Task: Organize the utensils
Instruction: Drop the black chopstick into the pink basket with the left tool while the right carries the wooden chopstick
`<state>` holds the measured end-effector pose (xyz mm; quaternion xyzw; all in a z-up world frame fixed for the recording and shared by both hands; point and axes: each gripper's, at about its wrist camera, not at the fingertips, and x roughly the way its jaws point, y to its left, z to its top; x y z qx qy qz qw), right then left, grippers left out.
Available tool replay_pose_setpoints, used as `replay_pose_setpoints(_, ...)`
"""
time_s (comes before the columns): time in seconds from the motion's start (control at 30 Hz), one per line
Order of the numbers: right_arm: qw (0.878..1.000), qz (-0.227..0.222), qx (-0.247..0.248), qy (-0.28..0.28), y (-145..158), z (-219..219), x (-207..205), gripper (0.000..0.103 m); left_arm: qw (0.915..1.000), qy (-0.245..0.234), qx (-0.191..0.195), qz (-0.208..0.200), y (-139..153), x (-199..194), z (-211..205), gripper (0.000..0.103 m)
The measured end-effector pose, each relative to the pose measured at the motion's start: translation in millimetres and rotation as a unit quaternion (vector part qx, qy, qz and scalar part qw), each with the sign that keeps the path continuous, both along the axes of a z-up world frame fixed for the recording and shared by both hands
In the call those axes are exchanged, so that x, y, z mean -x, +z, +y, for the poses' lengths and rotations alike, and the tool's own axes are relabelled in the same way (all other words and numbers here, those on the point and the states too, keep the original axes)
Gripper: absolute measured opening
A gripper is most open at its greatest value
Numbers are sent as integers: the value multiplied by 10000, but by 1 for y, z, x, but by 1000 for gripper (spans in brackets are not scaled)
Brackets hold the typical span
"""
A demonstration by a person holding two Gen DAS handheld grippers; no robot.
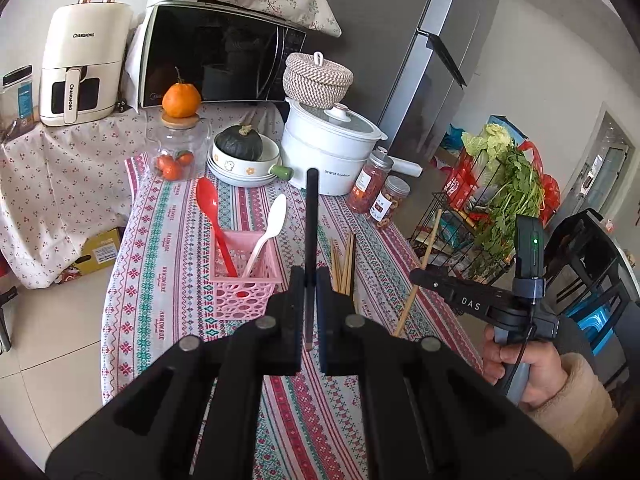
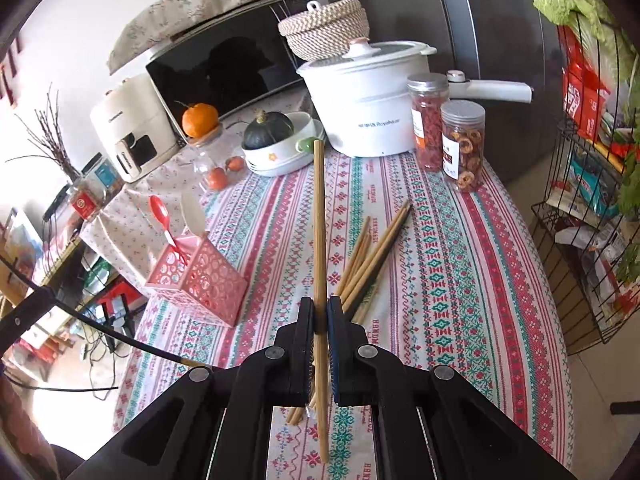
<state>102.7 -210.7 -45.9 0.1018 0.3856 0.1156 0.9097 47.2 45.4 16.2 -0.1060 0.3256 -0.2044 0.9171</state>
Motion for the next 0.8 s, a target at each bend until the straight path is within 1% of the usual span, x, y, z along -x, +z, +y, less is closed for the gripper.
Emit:
replay_pose_setpoints(0.2, 9973, -722, -119, 76, 37, 7, 22, 6, 9981, 362, 373, -341, 22, -2, 24, 6)
replay_pose_setpoints(0.3, 9962, -815, -270, 165, 46, 10, 23, 6, 9955, 584, 519, -539, 32, -4, 34, 6)
replay_pose_setpoints(0.43, 9961, -789, -330, 228, 47, 15, 21, 6, 9893, 892, 715, -905, 43, -5, 47, 6)
replay_pose_setpoints(0.5, 9962, -770, -319, 265, 46, 18, 20, 6, 9858, 1056, 737, -1073, 47, -9, 51, 6)
replay_pose_setpoints(0.63, 9964, -728, -319, 299, 42, 21, 17, 6, 9818, 1291, 737, -1178, 44, -23, 55, 6)
replay_pose_setpoints(0.73, 9963, -742, -324, 283, 41, 20, 18, 6, 9801, 1401, 574, -1286, 41, -31, 53, 6)
replay_pose_setpoints(0.8, 9962, -760, -316, 279, 40, 19, 18, 6, 9810, 1412, 403, -1268, 37, -38, 48, 6)
